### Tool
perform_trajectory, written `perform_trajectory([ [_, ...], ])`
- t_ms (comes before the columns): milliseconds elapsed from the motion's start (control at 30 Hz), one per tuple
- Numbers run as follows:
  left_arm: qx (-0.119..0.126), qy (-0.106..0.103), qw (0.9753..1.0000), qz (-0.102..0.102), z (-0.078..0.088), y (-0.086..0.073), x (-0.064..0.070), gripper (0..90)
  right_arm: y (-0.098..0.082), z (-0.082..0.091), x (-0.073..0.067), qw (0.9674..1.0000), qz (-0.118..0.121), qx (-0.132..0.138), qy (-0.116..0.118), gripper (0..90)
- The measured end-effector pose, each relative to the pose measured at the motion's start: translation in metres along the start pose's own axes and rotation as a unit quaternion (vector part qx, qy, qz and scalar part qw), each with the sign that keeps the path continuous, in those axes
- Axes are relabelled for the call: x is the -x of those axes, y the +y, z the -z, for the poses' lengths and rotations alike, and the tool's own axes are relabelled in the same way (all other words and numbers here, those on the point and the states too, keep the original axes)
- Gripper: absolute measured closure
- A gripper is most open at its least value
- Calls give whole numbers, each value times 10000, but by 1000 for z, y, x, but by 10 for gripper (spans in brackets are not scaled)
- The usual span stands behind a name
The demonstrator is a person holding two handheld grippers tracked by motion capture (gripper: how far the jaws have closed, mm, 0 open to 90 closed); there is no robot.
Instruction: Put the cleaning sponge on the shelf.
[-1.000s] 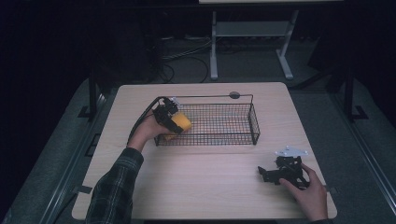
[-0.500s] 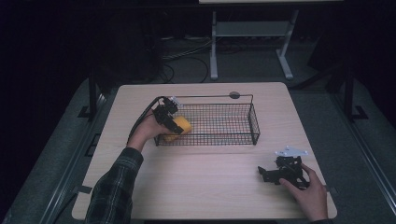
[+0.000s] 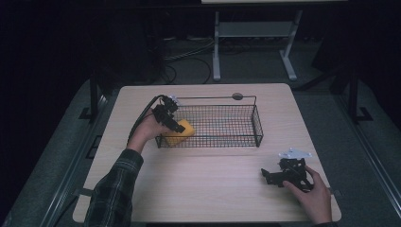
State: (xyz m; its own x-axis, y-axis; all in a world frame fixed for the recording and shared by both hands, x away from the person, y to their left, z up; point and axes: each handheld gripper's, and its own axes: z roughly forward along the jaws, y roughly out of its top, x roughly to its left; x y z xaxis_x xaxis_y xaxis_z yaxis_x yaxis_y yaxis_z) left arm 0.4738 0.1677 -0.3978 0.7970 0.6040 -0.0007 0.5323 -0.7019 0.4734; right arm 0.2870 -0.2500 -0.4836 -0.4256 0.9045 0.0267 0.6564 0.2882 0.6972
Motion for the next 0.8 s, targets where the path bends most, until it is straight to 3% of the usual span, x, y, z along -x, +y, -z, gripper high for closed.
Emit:
perform_trajectory([
  [333, 226, 6, 9997, 41, 16, 0, 4, 175, 0, 0, 0, 10000, 2, 2, -1, 0],
  [800, 661, 147, 9976, 145, 44, -24, 12, 176, 0, 0, 0, 10000, 5, 3, 3, 0],
])
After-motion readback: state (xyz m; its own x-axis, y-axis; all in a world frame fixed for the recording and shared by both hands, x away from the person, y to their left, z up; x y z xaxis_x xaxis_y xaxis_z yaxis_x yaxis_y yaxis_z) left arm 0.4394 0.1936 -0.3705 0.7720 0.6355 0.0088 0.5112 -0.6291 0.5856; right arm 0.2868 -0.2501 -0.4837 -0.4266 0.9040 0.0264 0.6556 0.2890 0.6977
